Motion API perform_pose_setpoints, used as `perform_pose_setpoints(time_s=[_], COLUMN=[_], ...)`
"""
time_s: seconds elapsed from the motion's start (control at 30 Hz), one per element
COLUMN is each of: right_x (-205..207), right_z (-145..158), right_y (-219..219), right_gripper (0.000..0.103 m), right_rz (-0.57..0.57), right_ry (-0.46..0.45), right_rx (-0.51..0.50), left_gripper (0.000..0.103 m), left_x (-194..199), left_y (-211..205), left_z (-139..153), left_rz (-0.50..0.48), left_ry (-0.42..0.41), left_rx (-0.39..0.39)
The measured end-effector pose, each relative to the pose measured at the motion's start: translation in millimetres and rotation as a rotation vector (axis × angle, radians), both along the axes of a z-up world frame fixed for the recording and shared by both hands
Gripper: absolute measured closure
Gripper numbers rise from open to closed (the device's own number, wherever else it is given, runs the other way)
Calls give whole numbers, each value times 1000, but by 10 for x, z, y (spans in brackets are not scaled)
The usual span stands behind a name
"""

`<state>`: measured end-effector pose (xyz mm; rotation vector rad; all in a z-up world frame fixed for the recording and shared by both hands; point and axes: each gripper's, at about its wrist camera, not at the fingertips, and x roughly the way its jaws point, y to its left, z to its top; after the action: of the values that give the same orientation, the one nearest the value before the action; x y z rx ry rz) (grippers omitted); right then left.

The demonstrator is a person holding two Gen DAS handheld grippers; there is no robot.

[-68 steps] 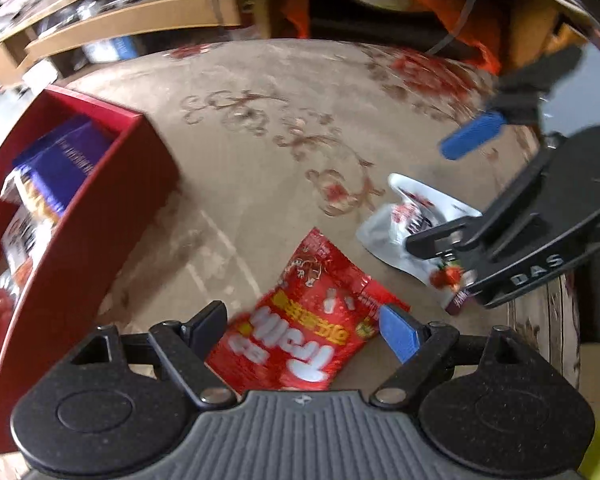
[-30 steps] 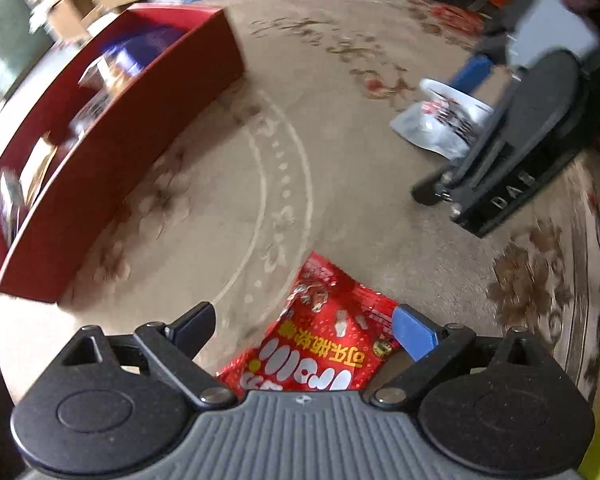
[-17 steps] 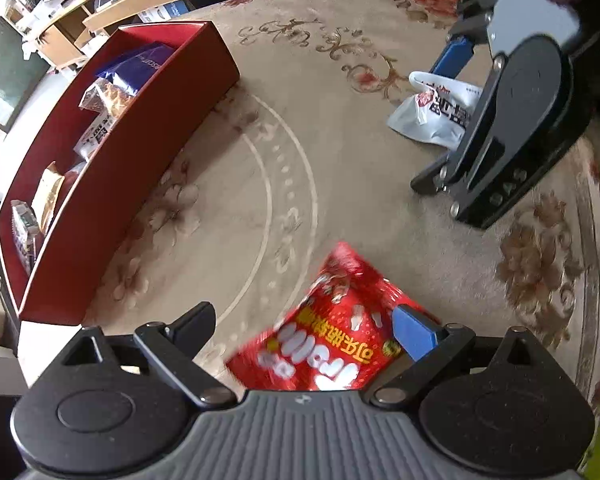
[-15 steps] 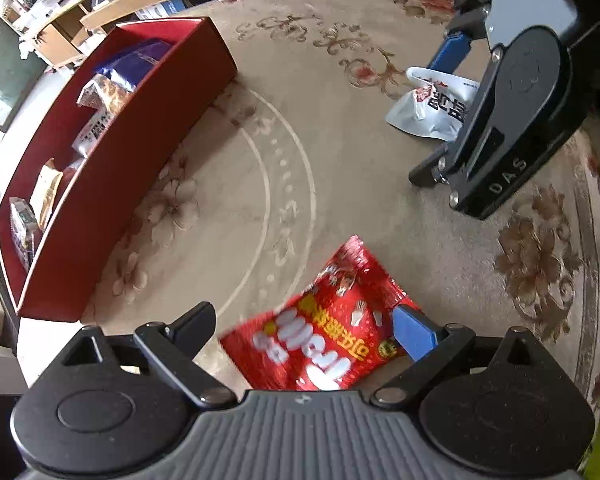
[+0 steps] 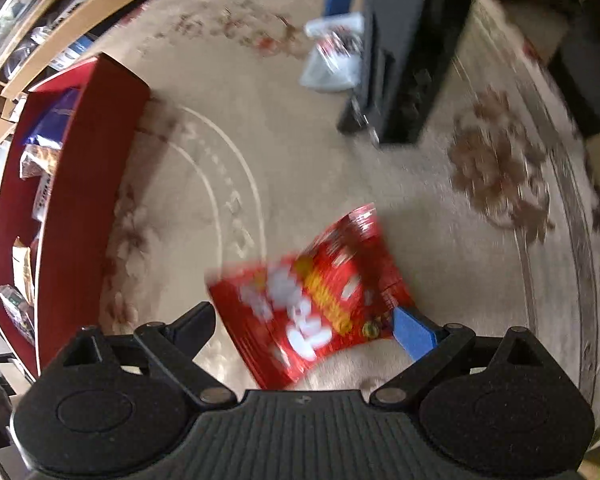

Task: Organize snacks
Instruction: 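Lift both held snacks and carry them over the red box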

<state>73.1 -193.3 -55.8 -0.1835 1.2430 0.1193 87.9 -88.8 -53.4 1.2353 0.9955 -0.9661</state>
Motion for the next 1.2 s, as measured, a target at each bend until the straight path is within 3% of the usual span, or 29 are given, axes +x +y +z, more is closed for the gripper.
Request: perform_pose_setpoints(time_s=[0.1, 0.23, 0.37, 0.43, 0.5, 0.57, 0.63, 0.67, 0.8, 0.93, 1.03, 1.2], right_x=[1, 11, 8, 13, 11, 8, 1, -6, -29, -41, -46, -83], right_z=[-3, 3, 7, 10, 11, 13, 17, 20, 30, 44, 59, 82], right_y=[-6, -4, 30, 34, 35, 22, 9, 5, -11, 2, 19, 30], right_gripper=[15, 15, 15, 15, 15, 15, 15, 15, 15, 16, 20, 27], right_rz=[3, 7, 16, 12, 11, 11, 17, 20, 20, 28, 30, 30], right_ry=[1, 5, 1, 1, 1, 0, -2, -3, -7, -8, -10, -15], right_rx=[1, -1, -13, -12, -10, -3, 2, 1, -2, -7, -9, -9], left_gripper=[8, 8, 9, 10, 10, 10, 8, 5, 8, 10, 16, 16], left_x=[-21, 30, 286, 373, 378, 396, 447, 441, 466, 647, 715, 427], left_y=[103, 324, 536, 642, 683, 750, 815, 801, 561, 488, 325, 565], left_z=[-75, -57, -20, 51, 86, 78, -32, -45, -2, -4, -37, 40], left_rz=[68, 303, 702, 912, 1000, 1169, 1322, 1351, 1354, 1459, 1428, 1502], left_ry=[27, 66, 245, 277, 291, 268, 316, 305, 195, 113, -15, 97], left_rx=[18, -74, -252, -384, -448, -502, -567, -583, -519, -530, -437, -509])
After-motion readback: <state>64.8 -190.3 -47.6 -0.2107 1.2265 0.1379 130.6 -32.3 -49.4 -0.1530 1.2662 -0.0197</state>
